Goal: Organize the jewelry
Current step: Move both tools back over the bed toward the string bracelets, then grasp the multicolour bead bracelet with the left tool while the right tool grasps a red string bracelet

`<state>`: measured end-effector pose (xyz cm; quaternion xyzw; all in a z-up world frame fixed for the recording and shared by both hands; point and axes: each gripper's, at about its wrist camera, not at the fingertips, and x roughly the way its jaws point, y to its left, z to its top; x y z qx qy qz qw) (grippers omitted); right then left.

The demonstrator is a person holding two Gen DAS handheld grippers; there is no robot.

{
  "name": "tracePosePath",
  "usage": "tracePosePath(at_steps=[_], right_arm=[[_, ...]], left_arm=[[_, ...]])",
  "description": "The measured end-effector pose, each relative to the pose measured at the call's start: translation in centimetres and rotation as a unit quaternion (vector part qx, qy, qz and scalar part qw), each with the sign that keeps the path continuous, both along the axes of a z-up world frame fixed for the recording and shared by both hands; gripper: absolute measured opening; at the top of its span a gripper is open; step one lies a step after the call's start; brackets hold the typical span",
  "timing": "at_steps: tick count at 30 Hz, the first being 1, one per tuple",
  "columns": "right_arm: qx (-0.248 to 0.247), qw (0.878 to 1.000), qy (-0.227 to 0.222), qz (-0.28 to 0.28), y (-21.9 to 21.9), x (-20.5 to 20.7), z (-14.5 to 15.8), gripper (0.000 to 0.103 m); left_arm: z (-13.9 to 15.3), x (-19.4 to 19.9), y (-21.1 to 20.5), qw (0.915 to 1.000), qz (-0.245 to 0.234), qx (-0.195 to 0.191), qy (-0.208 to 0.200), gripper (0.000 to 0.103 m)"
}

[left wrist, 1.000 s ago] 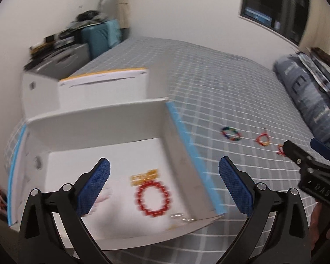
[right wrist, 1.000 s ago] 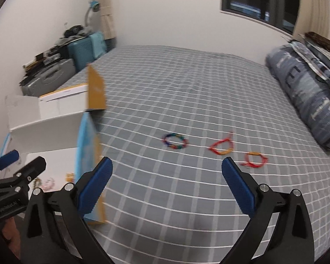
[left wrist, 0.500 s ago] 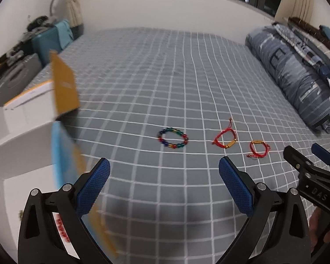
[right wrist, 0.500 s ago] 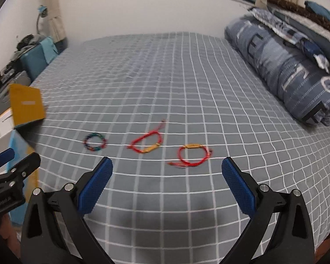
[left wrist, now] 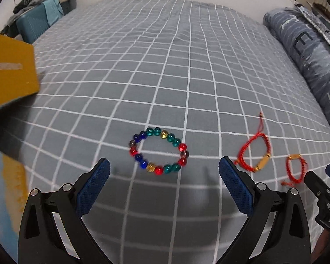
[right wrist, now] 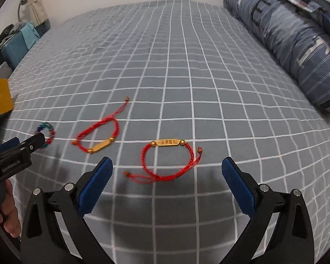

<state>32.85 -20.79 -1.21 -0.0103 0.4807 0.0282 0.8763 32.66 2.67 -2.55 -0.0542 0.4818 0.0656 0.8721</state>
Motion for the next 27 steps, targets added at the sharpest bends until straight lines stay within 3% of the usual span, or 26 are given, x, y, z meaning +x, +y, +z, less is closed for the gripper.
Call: tracePosePath(at_steps=[5,8,17,22,27], right_arm=[[0.012,1.000,0.013,-0.003,-0.6,1.9,-2.0,0.095],[0.013,1.000,0.015,0.000,-0.5,2.5,-2.8,0.095],[0.026,0.999,0.018,-0.009,-1.2,2.7,-3.4,0.095],[0.022,1.000,0.019,-0.008,-0.9,3.0,-3.6,0.095],[0.012,1.000,0.022,-0.007,-0.4,3.3,-4.2,0.084]], left_arm=[[-2.0,2.0,0.3,0.9999,0.010,-0.004,0.010,0.097],[-2.2,2.6,0.3,0.9998,0.010,0.015,0.002,0.097],[-3.4,3.5,1.3,0.9998,0.016,0.010,0.003,0.095],[-3.3,3.4,0.8,0.9998,0.005,0.020,0.007,0.081],[-3.1,3.0,0.7,0.9999,-0.003,0.011,0.007,0.060]])
